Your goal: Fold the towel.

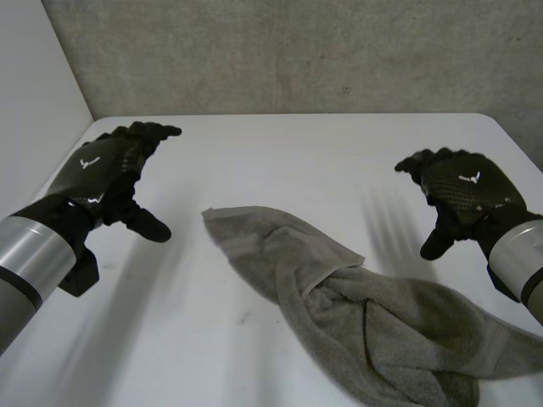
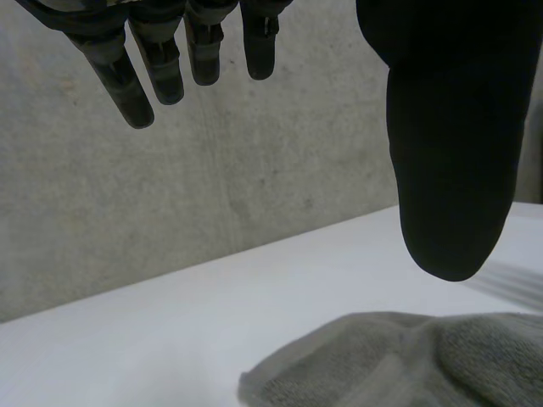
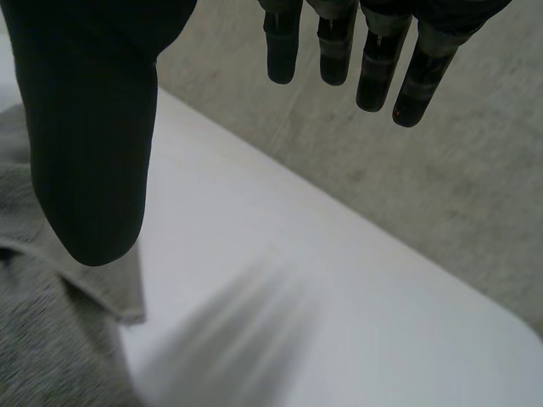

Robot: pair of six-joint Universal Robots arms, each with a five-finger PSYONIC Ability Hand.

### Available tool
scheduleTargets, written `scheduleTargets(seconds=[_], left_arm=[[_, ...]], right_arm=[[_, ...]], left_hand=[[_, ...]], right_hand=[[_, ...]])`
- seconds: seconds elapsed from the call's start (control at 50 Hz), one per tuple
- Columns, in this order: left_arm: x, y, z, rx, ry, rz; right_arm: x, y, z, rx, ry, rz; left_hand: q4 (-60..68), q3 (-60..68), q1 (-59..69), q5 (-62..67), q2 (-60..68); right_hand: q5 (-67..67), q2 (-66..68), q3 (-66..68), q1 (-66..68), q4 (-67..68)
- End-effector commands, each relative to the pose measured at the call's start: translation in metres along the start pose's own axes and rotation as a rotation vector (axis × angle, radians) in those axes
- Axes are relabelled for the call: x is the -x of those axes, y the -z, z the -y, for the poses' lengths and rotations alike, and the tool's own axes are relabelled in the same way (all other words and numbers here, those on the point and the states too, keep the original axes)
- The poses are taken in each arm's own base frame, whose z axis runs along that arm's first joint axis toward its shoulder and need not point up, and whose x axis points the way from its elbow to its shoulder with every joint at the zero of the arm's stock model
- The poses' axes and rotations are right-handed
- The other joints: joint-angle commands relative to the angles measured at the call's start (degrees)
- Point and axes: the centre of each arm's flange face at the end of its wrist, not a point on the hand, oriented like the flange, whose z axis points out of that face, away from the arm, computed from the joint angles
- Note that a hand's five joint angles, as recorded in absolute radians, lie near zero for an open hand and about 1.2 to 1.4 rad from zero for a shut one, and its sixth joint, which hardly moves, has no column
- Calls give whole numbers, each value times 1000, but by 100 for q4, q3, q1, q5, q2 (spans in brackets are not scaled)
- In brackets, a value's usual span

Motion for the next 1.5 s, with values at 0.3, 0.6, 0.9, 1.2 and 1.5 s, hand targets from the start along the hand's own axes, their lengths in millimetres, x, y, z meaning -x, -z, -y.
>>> scheduleTargets(seconds=[0.3, 0.6, 0.9, 1.2, 1.5], left_arm=[[-83, -24, -69, 137, -168, -308], [-150, -68, -127, 194, -247, -421], [-150, -110, -145, 167, -369, -329], [-112, -105, 37, -357, -298, -94], [-67, -35, -56, 0, -327, -60]], right_arm=[[30, -31, -93, 309, -82, 123], [23, -19, -47, 39, -17, 105], [13, -13, -4, -124, 30, 69], [-28, -85, 59, -318, 174, -172], [23, -157, 36, -188, 155, -3]], left_hand=[[403, 400, 377, 226, 412], [487, 484, 461, 310, 496], [7020, 7016, 6994, 6843, 7029], [7028, 7025, 7002, 6851, 7037], [5871, 5868, 5845, 5694, 5880]], right_hand=[[2837, 2852, 2948, 3069, 2831], [6700, 6715, 6811, 6932, 6694], [6700, 6715, 6811, 6932, 6694], [6700, 6715, 6811, 6932, 6694], [6700, 6715, 6811, 6932, 6694]])
